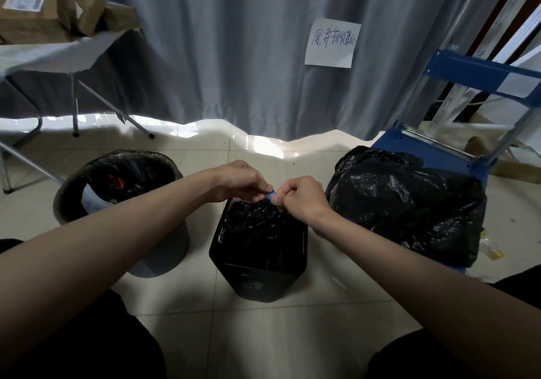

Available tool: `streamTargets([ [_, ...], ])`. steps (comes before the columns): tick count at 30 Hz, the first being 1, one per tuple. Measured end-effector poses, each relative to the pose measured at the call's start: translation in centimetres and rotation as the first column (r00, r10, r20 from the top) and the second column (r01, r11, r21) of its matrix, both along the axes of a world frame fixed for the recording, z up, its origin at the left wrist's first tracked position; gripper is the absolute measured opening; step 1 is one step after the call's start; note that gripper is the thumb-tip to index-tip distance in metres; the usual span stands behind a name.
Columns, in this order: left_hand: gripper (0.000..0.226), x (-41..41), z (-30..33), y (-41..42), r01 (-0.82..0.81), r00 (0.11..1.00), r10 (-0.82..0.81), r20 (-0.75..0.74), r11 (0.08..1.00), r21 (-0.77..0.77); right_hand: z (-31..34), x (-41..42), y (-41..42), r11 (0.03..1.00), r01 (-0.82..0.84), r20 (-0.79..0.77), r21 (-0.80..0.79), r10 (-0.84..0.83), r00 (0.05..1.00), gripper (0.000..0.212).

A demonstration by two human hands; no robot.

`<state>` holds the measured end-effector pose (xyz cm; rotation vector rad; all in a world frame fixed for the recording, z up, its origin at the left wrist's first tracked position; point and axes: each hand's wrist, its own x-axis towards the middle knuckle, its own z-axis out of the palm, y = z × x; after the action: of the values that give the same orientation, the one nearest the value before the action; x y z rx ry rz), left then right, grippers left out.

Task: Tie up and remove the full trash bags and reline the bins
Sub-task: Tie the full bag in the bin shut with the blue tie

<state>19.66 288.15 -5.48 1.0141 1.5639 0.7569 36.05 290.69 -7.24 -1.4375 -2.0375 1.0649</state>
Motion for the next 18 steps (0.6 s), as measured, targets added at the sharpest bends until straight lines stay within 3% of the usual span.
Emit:
streamTargets([
  [8, 0.017, 0.0, -0.2, 0.0, 0.010, 0.998, -0.011, -0.061, 1.000, -0.010, 0.5, 0.0, 0.3, 0.992, -0.105, 0.087, -0.074, 0.111, 0.990, 0.009],
  [13, 0.022, -0.8, -0.8, 0.2, -0.083, 0.979, 0.096, -0.182, 0.994, 0.077, 0.6, -0.3, -0.4, 0.962, -0.231, 0.200, -0.142, 0.257, 0.946, 0.010],
  [18, 0.025, -0.7, -1.5, 0.2, -0.110, 0.954, 0.148, -0.261, 0.982, 0.154, 0.5, -0.1, -0.4, 0.952, -0.259, 0.224, -0.160, 0.291, 0.930, 0.011],
])
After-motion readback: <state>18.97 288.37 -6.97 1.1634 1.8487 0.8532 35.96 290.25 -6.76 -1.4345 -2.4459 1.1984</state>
